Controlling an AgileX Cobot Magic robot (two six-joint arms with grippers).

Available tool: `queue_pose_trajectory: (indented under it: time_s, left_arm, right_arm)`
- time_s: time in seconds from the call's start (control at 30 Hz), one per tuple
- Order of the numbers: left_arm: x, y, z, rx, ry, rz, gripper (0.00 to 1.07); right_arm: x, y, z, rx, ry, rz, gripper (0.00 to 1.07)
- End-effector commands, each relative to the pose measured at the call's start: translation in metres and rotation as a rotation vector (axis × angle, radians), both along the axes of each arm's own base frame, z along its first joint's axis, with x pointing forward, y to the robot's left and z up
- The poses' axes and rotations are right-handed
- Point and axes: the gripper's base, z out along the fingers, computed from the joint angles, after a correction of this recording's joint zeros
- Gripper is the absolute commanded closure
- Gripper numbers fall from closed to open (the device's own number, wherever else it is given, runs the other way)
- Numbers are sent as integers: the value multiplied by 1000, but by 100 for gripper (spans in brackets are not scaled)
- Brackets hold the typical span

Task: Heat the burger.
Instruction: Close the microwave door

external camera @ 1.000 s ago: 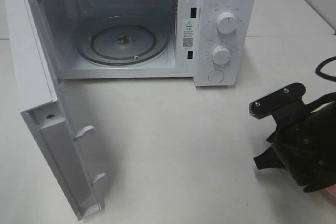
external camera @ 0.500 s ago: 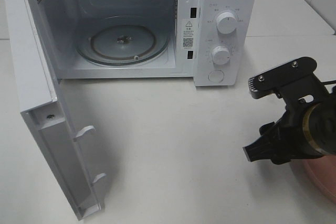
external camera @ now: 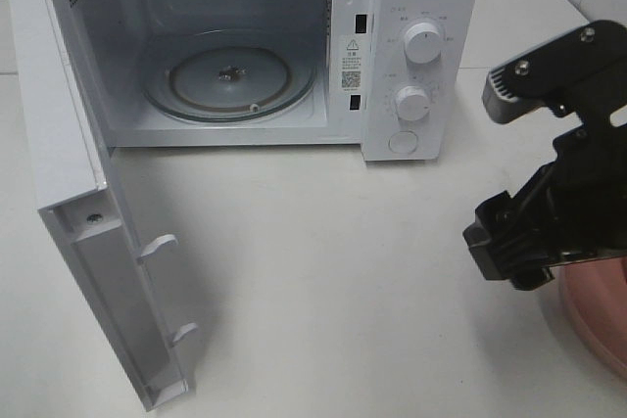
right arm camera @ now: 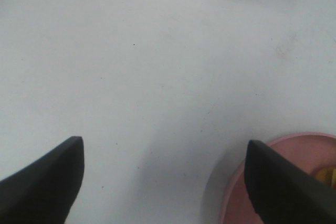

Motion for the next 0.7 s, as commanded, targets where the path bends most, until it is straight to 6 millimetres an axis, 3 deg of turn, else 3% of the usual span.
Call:
queue_pose_trajectory:
  time_s: [0.03,0.37,0.7]
  left_arm:
    - [0,0,-1,-5,-6,4,6]
    - [0,0,-1,-5,-6,4,6]
    - [0,0,-1,-5,-6,4,6]
  right_arm:
    - [-11,-4,17,0,45,67,27]
    - [-36,-19,37,62,65,89,29]
    - [-67,-50,49,91,32,65,31]
